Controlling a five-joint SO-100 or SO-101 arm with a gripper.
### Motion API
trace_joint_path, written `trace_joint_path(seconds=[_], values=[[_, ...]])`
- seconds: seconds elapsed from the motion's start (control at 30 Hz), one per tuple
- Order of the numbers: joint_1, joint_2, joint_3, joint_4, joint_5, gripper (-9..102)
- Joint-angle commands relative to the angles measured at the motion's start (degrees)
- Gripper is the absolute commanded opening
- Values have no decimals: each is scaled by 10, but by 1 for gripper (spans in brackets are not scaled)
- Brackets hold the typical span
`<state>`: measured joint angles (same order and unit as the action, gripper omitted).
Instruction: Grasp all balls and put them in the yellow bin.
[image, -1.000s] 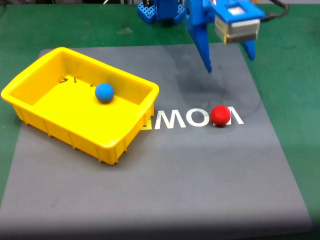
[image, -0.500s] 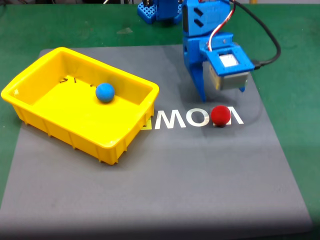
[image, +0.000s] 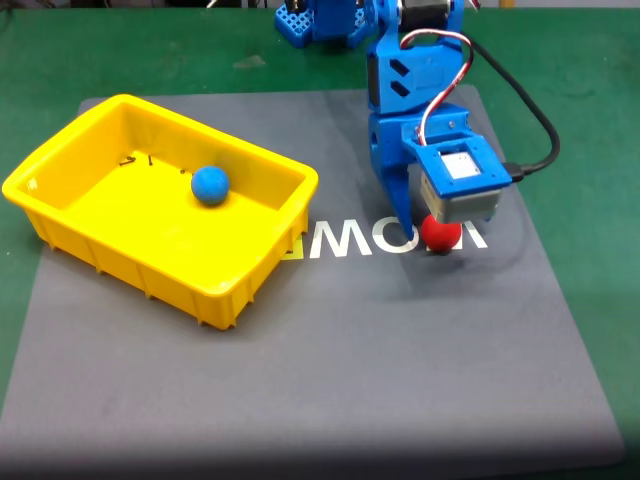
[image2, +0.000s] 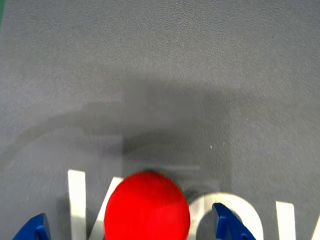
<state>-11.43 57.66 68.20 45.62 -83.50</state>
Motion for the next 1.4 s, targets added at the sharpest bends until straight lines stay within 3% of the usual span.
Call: trace_joint_path(seconds=[0.0,0.5,0.73,1.07,1.37], values=[[12,-4,-60,-19,-2,35],[4,-50,-78,-25,3,27],[-2,-54,-78,-25,11,0],[-7,-35,-78,-23,11,0],[12,106,-78,-25,-22,0]])
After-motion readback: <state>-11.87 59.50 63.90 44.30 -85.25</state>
